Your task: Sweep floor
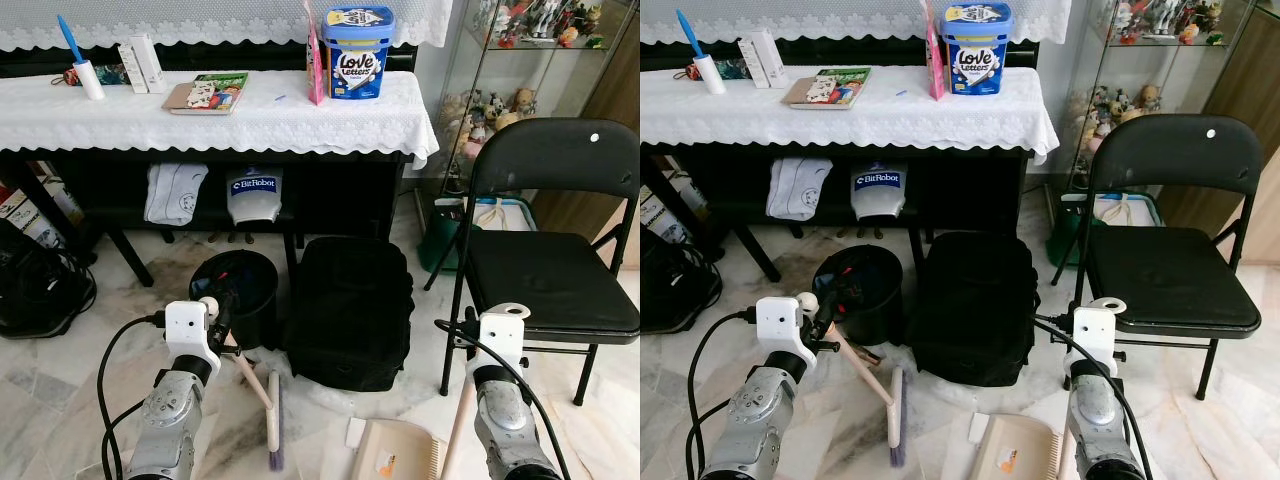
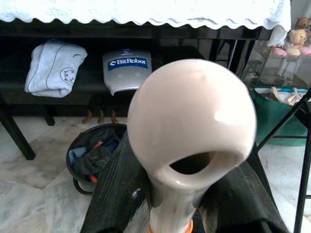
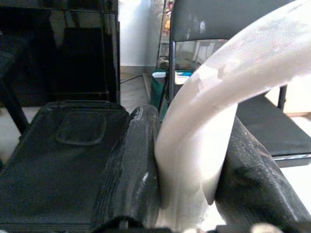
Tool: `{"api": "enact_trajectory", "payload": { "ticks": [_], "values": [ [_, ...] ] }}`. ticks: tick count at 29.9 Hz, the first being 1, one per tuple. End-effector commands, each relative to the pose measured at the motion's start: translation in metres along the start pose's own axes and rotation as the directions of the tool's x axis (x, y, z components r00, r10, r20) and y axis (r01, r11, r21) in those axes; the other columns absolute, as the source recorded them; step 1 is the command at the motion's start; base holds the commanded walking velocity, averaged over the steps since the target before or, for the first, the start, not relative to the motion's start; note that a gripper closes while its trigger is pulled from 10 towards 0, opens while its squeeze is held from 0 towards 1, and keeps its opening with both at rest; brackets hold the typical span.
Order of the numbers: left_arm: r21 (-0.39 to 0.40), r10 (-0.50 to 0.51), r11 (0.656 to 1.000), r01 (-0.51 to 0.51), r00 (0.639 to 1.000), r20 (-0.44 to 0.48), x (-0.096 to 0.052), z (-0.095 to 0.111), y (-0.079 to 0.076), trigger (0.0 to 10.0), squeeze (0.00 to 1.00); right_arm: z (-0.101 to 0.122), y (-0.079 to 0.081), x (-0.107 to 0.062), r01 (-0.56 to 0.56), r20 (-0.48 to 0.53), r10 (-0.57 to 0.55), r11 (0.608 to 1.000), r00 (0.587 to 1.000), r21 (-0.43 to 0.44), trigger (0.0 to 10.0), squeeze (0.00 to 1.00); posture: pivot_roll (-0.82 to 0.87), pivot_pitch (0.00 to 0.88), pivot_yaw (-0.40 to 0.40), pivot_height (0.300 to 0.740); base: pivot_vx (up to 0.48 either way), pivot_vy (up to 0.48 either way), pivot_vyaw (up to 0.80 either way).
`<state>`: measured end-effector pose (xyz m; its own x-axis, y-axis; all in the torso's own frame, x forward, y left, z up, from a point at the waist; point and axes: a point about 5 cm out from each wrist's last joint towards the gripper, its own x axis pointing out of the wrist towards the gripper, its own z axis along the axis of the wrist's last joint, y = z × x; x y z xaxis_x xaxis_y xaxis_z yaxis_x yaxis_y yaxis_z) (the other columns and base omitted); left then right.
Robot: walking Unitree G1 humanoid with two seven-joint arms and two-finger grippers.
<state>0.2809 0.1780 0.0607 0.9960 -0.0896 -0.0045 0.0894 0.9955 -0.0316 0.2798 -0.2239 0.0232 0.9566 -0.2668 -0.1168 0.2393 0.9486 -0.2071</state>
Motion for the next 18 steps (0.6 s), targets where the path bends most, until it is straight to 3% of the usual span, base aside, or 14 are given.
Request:
{"api": "enact_trajectory", "payload": {
  "ticks": [1,12,15,18],
  "values": [
    [0.000,0.014,1.000,-0.014,0.998,0.063,0.001,0.011,0.003,10.0,0.00,0.004,-0.004,0.004,0.015,0.014,-0.015,1.000,1.000,-0.026,10.0,0.00,-0.04,0.000,0.041,0.740,0.000,0.000,0.00],
    [-0.013,0.024,1.000,-0.023,0.997,0.071,0.000,0.012,0.003,10.0,0.00,0.010,-0.016,0.009,0.078,0.043,-0.074,0.992,0.996,-0.099,10.0,0.00,-0.03,0.000,0.035,0.740,0.000,0.000,0.00],
    [-0.081,-0.001,0.997,0.006,0.997,0.073,0.002,0.014,0.000,10.0,0.00,0.012,-0.016,0.010,0.058,0.055,-0.053,0.995,0.997,-0.083,10.0,0.00,-0.03,0.000,0.036,0.740,0.000,0.000,0.00],
    [-0.094,-0.007,0.995,0.014,0.997,0.072,0.003,0.015,0.000,10.0,0.00,0.012,-0.016,0.010,0.047,0.058,-0.043,0.996,0.997,-0.080,10.0,0.00,-0.03,0.000,0.035,0.740,0.000,0.000,0.00]
  ]
}}
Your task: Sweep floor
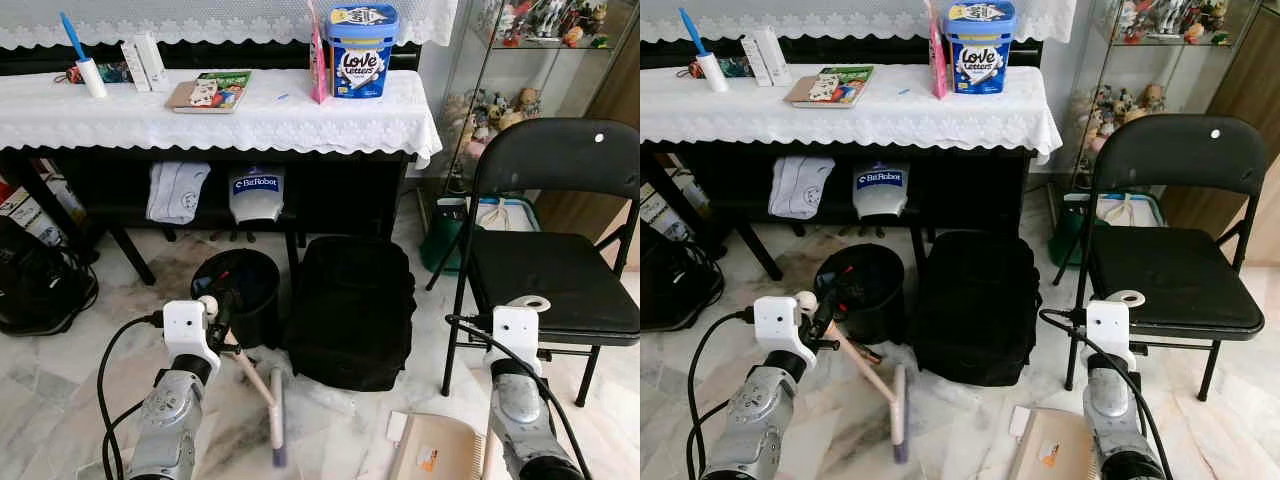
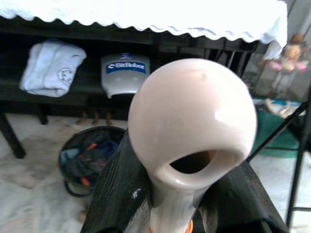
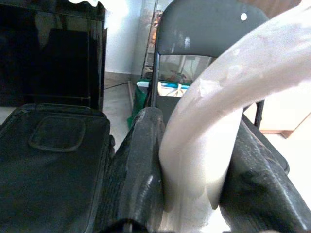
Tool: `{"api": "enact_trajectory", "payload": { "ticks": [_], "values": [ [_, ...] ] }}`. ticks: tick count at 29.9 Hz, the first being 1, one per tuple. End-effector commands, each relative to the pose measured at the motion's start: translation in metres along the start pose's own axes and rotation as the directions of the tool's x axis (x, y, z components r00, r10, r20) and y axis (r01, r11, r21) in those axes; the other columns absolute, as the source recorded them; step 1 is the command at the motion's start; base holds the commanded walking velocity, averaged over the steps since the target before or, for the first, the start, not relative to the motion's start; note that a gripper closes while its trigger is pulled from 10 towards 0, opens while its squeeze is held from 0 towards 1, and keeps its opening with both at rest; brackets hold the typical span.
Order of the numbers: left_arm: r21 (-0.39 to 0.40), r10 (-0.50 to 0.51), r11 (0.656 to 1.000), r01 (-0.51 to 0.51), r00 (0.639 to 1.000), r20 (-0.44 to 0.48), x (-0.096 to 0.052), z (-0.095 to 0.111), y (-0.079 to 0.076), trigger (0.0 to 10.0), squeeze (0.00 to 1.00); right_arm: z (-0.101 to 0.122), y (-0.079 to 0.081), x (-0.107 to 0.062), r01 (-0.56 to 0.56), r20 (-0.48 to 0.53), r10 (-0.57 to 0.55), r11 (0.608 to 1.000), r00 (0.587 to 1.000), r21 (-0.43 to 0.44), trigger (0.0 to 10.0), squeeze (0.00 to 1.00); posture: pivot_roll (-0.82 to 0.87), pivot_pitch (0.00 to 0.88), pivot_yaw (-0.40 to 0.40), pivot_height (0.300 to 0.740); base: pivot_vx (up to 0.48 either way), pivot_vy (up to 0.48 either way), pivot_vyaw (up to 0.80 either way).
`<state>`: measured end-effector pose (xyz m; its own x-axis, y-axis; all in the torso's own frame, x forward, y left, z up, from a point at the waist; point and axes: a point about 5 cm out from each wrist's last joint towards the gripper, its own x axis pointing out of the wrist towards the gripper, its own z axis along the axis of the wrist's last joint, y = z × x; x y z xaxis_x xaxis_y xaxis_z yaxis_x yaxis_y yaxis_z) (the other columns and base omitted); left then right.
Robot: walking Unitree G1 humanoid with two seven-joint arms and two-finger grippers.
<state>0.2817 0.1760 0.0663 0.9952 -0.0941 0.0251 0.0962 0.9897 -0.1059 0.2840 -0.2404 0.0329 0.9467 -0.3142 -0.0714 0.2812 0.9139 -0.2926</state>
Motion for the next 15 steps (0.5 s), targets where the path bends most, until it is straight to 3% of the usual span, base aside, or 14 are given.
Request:
{"api": "enact_trajectory", "payload": {
  "ticks": [1,7,15],
  "values": [
    [-0.020,-0.009,1.000,0.010,0.999,0.042,0.0026,0.0103,0.0019,10.0,0.00,0.0055,0.0010,0.0030,-0.020,0.029,0.019,1.000,0.999,0.008,10.0,0.00,-0.03,0.000,0.036,0.740,0.000,0.000,0.00],
    [-0.014,-0.017,1.000,0.018,0.999,0.045,0.0034,0.0125,0.0036,10.0,0.00,0.0071,0.0086,0.0028,-0.093,0.041,0.093,0.996,0.995,0.005,10.0,0.00,-0.02,0.000,0.038,0.740,0.000,0.000,0.00],
    [-0.026,-0.034,0.999,0.035,0.999,0.040,0.0017,0.0121,0.0027,10.0,0.00,0.0061,0.0086,0.0027,-0.105,0.037,0.105,0.994,0.994,-0.006,10.0,0.00,-0.02,0.000,0.039,0.740,0.000,0.000,0.00]
  ]
}}
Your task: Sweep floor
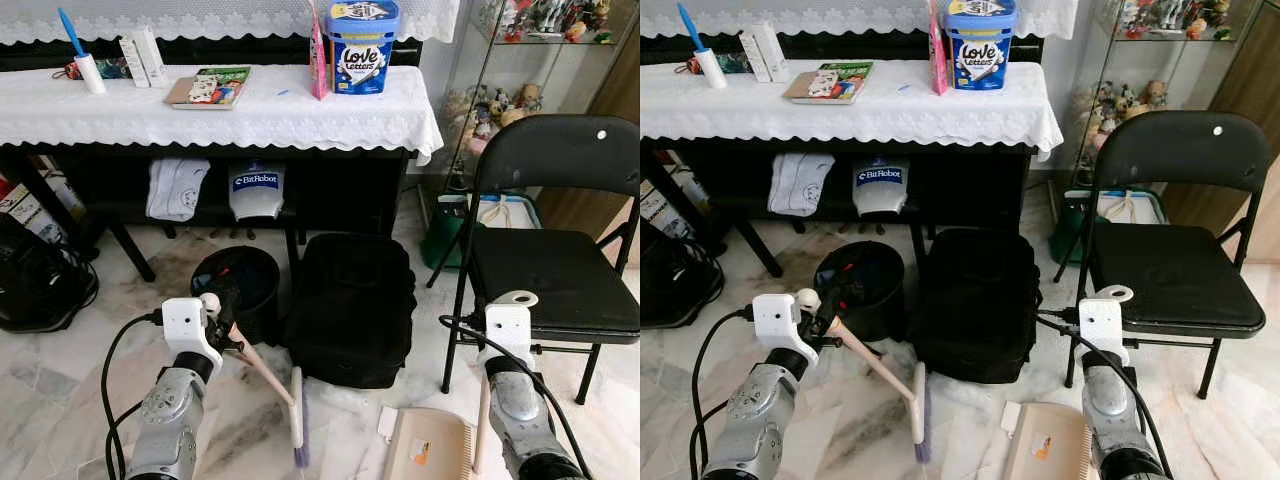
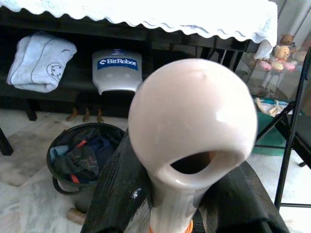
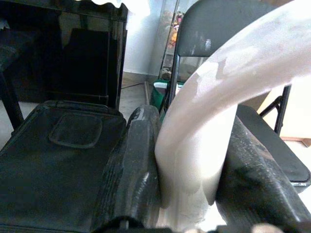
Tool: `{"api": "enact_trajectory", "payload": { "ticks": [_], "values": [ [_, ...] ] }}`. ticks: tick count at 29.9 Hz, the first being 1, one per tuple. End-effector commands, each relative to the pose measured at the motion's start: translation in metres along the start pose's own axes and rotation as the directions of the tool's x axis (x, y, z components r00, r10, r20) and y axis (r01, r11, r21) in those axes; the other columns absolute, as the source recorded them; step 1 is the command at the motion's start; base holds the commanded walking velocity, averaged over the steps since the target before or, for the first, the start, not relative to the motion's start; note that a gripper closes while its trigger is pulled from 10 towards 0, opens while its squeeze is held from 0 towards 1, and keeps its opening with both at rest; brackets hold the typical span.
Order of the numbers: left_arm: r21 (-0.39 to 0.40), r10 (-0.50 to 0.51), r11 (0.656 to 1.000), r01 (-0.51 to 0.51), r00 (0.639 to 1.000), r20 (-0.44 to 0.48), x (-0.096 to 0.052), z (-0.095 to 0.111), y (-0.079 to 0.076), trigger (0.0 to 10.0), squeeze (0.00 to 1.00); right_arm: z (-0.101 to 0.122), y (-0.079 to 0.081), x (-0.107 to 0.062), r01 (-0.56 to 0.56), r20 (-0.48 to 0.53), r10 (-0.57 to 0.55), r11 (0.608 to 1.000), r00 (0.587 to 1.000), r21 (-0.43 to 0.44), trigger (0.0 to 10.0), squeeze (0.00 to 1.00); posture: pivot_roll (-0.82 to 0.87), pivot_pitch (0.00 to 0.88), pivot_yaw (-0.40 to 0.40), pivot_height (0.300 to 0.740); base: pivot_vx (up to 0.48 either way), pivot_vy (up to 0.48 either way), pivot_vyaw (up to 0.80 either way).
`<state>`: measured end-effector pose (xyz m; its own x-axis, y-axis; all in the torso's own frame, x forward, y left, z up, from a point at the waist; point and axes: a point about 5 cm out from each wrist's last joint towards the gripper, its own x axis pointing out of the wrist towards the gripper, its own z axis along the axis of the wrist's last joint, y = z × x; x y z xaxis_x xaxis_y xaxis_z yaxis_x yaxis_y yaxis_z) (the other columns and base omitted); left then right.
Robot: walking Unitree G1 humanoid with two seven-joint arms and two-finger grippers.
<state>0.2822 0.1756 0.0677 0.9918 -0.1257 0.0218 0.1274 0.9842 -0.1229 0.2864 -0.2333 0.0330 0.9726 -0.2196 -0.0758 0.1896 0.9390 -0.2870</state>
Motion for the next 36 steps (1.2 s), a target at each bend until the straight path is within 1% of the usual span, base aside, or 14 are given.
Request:
{"api": "enact_trajectory", "payload": {
  "ticks": [1,2,6,8,9,16,21,23,26,27,28,29,33,36],
  "values": [
    [-0.019,-0.028,0.999,0.029,0.999,0.039,0.001,0.010,0.001,10.0,0.00,0.003,0.000,0.003,-0.006,0.009,0.006,1.000,1.000,-0.007,10.0,0.00,-0.01,0.000,0.038,0.740,0.000,0.000,0.00],
    [-0.023,-0.037,0.999,0.038,0.999,0.036,0.001,0.010,0.000,10.0,0.00,0.003,-0.001,0.003,-0.004,0.009,0.005,1.000,1.000,-0.008,10.0,0.00,-0.01,0.000,0.038,0.740,0.000,0.000,0.00],
    [-0.070,-0.152,0.986,0.151,0.988,-0.011,0.000,0.007,-0.011,10.0,0.00,0.002,-0.004,0.003,0.015,-0.003,-0.015,1.000,1.000,-0.020,10.0,0.00,-0.01,0.000,0.037,0.740,0.000,0.000,0.00],
    [-0.111,-0.217,0.971,0.212,0.975,-0.039,-0.001,0.005,-0.015,10.0,0.00,0.002,-0.005,0.004,0.022,-0.005,-0.022,0.999,1.000,-0.024,10.0,0.00,-0.01,0.000,0.037,0.740,0.000,0.000,0.00],
    [-0.138,-0.276,0.954,0.265,0.959,-0.068,-0.003,0.004,-0.019,10.0,0.00,0.002,-0.005,0.004,0.025,-0.006,-0.025,0.999,1.000,-0.025,10.0,0.00,-0.01,0.000,0.037,0.740,0.000,0.000,0.00],
    [-0.184,-0.376,0.918,0.353,0.920,-0.113,-0.008,0.003,-0.019,10.0,0.00,0.002,-0.005,0.004,0.029,-0.006,-0.029,0.999,1.000,-0.025,10.0,0.00,0.00,0.000,0.039,0.740,0.000,0.000,0.00],
    [-0.218,-0.486,0.865,0.451,0.861,-0.147,-0.018,0.012,-0.019,10.0,0.00,0.001,-0.005,0.004,0.031,-0.009,-0.031,0.999,0.999,-0.023,10.0,0.00,0.00,0.000,0.037,0.740,0.000,0.000,0.00],
    [-0.199,-0.487,0.867,0.457,0.860,-0.150,-0.018,0.015,-0.017,10.0,0.00,0.001,-0.005,0.004,0.030,-0.009,-0.030,0.999,1.000,-0.024,10.0,0.00,0.00,0.000,0.038,0.740,0.000,0.000,0.00],
    [-0.125,-0.397,0.915,0.383,0.910,-0.118,-0.012,0.023,-0.005,10.0,0.00,0.001,-0.005,0.004,0.027,-0.009,-0.027,0.999,1.000,-0.025,10.0,0.00,0.00,0.000,0.037,0.740,0.000,0.000,0.00],
    [-0.073,-0.330,0.943,0.325,0.939,-0.092,-0.008,0.028,0.001,10.0,0.00,0.002,-0.005,0.004,0.026,-0.010,-0.027,0.999,1.000,-0.023,10.0,0.00,0.00,0.000,0.037,0.740,0.000,0.000,0.00],
    [-0.051,-0.298,0.954,0.295,0.952,-0.075,-0.006,0.030,0.004,10.0,0.00,0.002,-0.004,0.004,0.025,-0.010,-0.025,0.999,1.000,-0.022,10.0,0.00,0.00,0.000,0.037,0.740,0.000,0.000,0.00],
    [0.000,-0.235,0.972,0.235,0.970,-0.056,-0.003,0.034,0.009,10.0,0.00,0.002,-0.002,0.004,0.019,-0.011,-0.020,1.000,1.000,-0.023,10.0,0.00,0.00,0.000,0.037,0.740,0.000,0.000,0.00],
    [0.048,-0.182,0.982,0.185,0.982,-0.045,0.000,0.035,0.012,10.0,0.00,0.002,0.000,0.004,0.015,-0.010,-0.015,1.000,1.000,-0.020,10.0,0.00,0.00,0.000,0.037,0.740,0.000,0.000,0.00],
    [0.027,-0.163,0.986,0.164,0.986,-0.027,0.003,0.033,0.009,10.0,0.00,0.002,0.000,0.004,0.013,-0.009,-0.014,1.000,1.000,-0.019,10.0,0.00,-0.01,0.000,0.039,0.740,0.000,0.000,0.00]
  ]
}}
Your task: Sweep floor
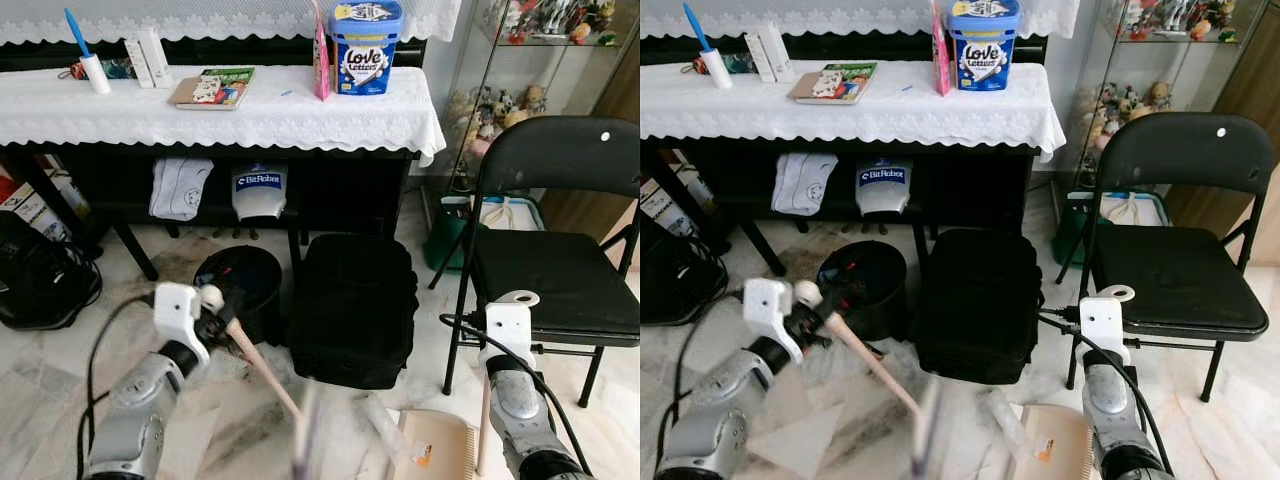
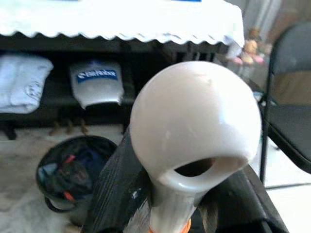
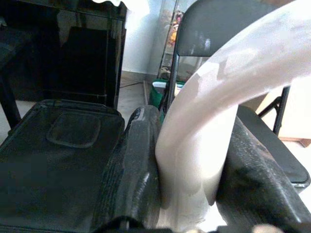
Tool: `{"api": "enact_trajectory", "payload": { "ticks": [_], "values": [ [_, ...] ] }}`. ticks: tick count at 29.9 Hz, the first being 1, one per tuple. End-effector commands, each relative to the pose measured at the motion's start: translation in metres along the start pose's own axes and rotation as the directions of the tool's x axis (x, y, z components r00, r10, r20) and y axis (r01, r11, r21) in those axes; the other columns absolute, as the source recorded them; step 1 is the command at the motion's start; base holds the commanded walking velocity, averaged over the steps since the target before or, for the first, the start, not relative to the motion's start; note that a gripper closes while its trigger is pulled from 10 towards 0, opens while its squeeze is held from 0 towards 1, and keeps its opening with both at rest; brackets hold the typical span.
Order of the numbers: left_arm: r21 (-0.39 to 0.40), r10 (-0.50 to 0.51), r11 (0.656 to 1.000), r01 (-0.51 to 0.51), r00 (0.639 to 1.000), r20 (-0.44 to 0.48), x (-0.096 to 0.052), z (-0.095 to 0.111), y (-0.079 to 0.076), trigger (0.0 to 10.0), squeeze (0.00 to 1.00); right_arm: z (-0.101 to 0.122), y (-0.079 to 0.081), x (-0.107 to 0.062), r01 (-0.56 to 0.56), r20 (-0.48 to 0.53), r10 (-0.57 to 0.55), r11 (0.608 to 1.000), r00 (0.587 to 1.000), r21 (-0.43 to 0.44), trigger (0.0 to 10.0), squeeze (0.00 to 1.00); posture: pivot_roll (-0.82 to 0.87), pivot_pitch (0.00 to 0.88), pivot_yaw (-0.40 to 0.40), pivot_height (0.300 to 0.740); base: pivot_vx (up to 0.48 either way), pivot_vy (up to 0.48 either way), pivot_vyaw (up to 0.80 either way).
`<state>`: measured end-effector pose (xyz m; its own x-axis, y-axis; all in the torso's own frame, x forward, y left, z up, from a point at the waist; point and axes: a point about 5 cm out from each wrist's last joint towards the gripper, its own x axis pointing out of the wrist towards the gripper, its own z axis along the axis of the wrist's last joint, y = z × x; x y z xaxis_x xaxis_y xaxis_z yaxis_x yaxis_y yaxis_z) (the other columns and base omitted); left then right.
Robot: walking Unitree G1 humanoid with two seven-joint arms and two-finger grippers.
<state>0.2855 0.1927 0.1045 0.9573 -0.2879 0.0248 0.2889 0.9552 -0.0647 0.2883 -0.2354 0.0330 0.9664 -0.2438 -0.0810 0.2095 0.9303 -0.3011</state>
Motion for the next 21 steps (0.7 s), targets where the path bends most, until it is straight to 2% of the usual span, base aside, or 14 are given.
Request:
{"api": "enact_trajectory", "payload": {
  "ticks": [1,4,9,17,18,21],
  "values": [
    [-0.036,-0.003,0.999,0.003,1.000,-0.015,0.002,-0.008,-0.005,10.0,0.00,0.002,0.001,0.002,-0.009,0.003,0.009,1.000,1.000,-0.006,10.0,0.00,-0.01,0.000,0.038,0.740,0.000,0.000,0.00],
    [-0.057,-0.014,0.998,0.012,1.000,-0.027,0.005,-0.018,-0.013,10.0,0.00,0.002,0.001,0.002,-0.006,0.003,0.006,1.000,1.000,-0.007,10.0,0.00,-0.01,0.000,0.038,0.740,0.000,0.000,0.00],
    [-0.072,-0.007,0.997,0.002,0.998,-0.061,0.009,-0.034,-0.017,10.0,0.00,0.002,0.000,0.002,-0.005,0.005,0.005,1.000,1.000,-0.009,10.0,0.00,-0.02,0.000,0.039,0.740,0.000,0.000,0.00],
    [-0.131,-0.015,0.991,0.006,0.998,-0.068,0.019,-0.044,-0.028,10.0,0.00,0.002,-0.003,0.002,-0.002,0.007,0.002,1.000,1.000,-0.013,10.0,0.00,-0.02,0.000,0.034,0.740,0.000,0.000,0.00],
    [-0.183,-0.024,0.983,0.012,0.998,-0.066,0.022,-0.047,-0.033,10.0,0.00,0.002,-0.003,0.002,-0.002,0.007,0.002,1.000,1.000,-0.013,10.0,0.00,-0.03,0.000,0.034,0.740,0.000,0.000,0.00],
    [-0.257,-0.076,0.965,0.055,0.994,-0.074,0.026,-0.049,-0.040,10.0,0.00,0.001,-0.004,0.002,-0.002,0.007,0.002,1.000,1.000,-0.014,10.0,0.00,-0.03,0.000,0.034,0.740,0.000,0.000,0.00]
  ]
}}
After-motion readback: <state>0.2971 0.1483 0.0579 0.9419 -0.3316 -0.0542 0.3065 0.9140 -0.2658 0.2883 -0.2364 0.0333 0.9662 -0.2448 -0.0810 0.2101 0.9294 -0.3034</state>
